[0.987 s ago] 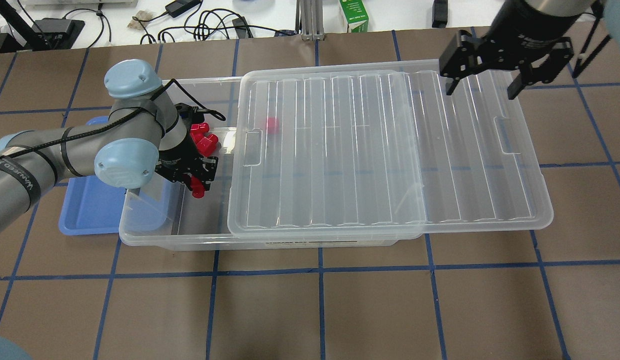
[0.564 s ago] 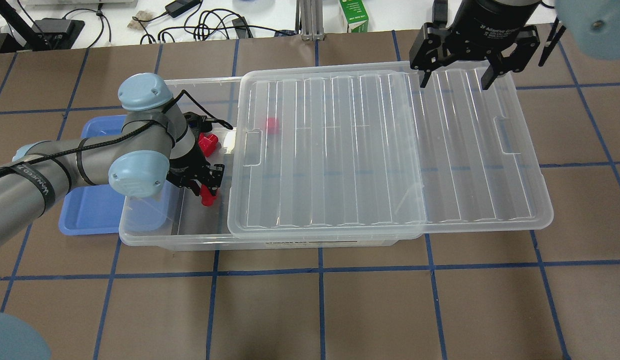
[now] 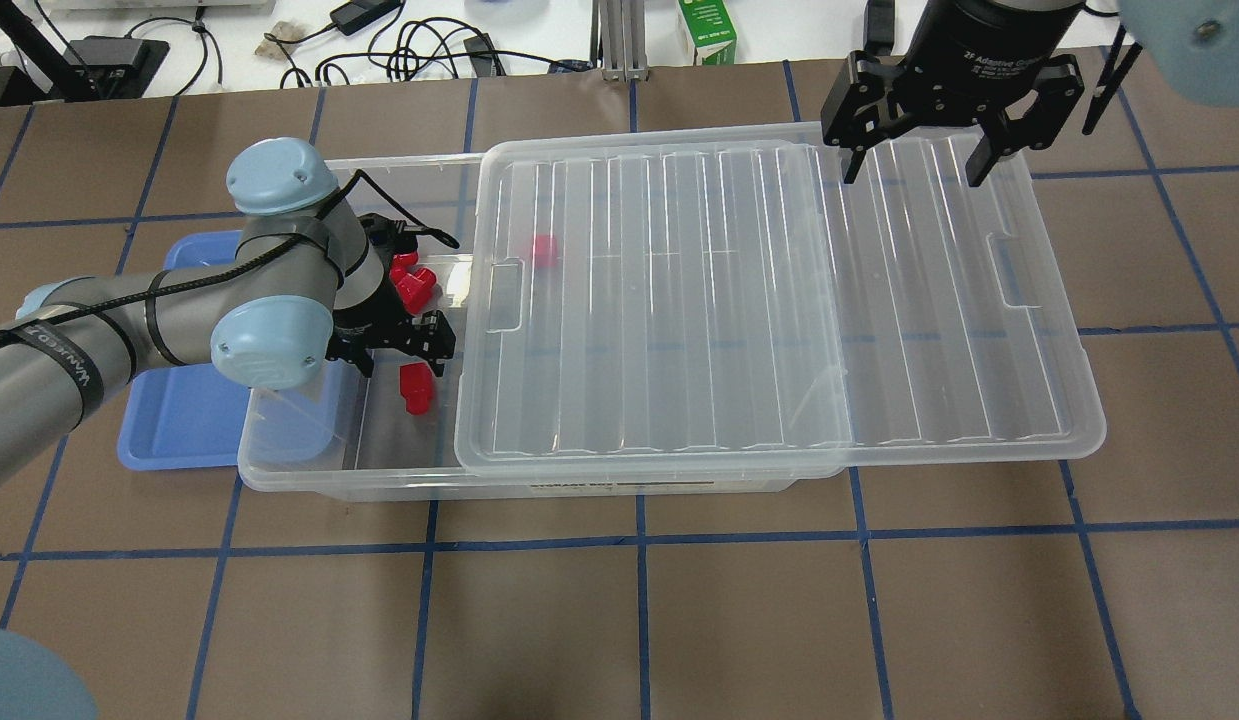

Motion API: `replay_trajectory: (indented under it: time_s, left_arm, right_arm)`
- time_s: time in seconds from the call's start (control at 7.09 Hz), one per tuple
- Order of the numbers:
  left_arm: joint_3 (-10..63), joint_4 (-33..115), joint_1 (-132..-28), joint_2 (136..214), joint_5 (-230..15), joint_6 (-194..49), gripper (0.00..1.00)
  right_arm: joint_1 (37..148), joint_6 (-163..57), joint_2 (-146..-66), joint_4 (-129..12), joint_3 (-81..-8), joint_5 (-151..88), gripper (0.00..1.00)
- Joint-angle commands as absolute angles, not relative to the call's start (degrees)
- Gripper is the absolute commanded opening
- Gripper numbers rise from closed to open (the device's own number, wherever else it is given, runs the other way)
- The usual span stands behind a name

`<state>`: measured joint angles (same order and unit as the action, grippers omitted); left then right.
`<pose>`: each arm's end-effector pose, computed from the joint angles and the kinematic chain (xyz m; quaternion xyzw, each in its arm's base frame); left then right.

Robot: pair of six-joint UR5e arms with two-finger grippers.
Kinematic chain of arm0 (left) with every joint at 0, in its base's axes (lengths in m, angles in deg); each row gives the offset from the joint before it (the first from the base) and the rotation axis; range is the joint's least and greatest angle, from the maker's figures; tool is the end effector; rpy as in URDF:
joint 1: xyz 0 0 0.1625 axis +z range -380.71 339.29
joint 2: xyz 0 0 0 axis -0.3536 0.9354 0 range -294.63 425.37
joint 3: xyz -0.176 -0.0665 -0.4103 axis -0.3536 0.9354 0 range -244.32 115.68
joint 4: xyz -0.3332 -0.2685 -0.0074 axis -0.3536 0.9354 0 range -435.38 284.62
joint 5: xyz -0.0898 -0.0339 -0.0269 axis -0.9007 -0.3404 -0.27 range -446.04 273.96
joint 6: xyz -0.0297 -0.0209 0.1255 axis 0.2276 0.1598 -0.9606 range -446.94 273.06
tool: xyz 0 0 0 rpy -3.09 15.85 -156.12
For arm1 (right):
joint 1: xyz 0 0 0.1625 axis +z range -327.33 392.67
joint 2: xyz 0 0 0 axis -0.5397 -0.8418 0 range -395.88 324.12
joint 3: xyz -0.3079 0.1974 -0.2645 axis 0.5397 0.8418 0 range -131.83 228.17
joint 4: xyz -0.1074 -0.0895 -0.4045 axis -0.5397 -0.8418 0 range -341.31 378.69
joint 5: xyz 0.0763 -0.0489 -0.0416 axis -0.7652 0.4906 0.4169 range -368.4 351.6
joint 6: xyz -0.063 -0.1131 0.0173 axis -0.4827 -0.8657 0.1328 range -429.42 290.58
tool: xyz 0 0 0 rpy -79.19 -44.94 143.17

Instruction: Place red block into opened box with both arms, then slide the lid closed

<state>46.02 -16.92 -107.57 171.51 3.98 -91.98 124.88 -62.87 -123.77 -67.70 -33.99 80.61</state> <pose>-0.1035 -0.5470 0.2155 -0.0166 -0.9989 -0.0430 0.0028 0.1558 -0.5201 0.5273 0.0376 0.9991 -0.0177 0.0100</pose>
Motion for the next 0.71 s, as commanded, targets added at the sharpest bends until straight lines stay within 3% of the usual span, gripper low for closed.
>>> replay_trajectory:
  time_s: [0.0,0.28,0.56]
  left_arm:
    - [38.56,-7.69,-107.72,167.52,3.87,-91.86,1.0]
    - [27.58,7.96,-108.42,162.95,3.87,-91.86,1.0]
    - [23.5,11.71,-108.51,157.16,3.78,-91.95,1.0]
  right_arm:
    - [124.86,-62.74,-123.77,-67.7,-34.09,80.72,1.0]
    - [124.78,-62.83,-123.77,-67.7,-33.74,80.81,1.0]
    - [124.17,-63.18,-123.59,-68.31,-34.09,80.72,1.0]
